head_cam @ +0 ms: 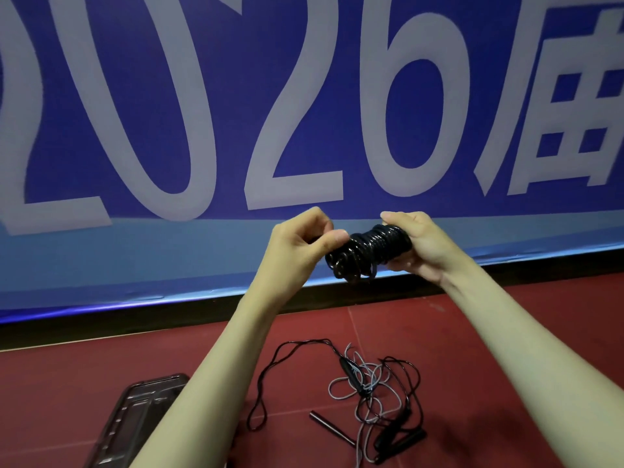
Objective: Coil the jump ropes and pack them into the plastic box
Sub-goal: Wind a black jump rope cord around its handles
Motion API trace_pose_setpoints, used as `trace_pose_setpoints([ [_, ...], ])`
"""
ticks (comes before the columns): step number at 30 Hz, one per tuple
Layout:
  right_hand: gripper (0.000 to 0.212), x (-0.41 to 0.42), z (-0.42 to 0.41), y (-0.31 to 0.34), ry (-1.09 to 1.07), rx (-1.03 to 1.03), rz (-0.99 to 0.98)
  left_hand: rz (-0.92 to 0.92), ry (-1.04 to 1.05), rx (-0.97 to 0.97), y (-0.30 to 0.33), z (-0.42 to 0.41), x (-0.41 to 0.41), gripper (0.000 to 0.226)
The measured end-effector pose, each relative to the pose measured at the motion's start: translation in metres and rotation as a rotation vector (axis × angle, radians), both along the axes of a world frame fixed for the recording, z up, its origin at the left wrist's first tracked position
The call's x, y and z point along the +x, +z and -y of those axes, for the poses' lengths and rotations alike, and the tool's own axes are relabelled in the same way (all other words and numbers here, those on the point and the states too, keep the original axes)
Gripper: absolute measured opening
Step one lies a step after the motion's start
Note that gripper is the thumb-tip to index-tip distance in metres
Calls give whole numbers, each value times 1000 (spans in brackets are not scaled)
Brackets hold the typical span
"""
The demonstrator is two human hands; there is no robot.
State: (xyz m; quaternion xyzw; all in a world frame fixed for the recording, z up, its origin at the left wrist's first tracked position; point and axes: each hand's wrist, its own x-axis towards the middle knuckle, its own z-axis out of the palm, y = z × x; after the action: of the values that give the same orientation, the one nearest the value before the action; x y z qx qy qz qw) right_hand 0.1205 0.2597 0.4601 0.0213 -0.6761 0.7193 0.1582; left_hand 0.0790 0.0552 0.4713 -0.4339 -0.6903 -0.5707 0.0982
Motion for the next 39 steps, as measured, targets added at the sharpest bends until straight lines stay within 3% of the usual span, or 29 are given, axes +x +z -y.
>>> trace_pose_setpoints([
  [7,47,-6,32,0,34,-407,82,275,-19,312,-5,-17,5,23],
  [9,53,-8,39,0,-13,-527,119,237,33,317,-5,-19,3,22],
  [15,28,-12,49,0,-138,-679,233,55,170,223,-18,-19,-7,21],
  [19,29,-12,56,1,-129,-719,280,39,74,233,-20,-13,-8,9],
  [21,28,-13,55,1,-127,-739,307,20,-2,197,-20,-9,-9,17],
  [24,24,-17,52,-3,-143,-740,355,-3,-34,103,-24,-5,-12,30],
  [28,22,-18,51,-6,-192,-703,341,22,114,118,-26,-8,-13,28],
  [34,23,-22,50,0,-422,-519,39,64,254,167,-10,-17,-7,18],
  [39,29,-26,46,-5,-671,-219,-235,202,288,134,-8,-20,-5,55],
])
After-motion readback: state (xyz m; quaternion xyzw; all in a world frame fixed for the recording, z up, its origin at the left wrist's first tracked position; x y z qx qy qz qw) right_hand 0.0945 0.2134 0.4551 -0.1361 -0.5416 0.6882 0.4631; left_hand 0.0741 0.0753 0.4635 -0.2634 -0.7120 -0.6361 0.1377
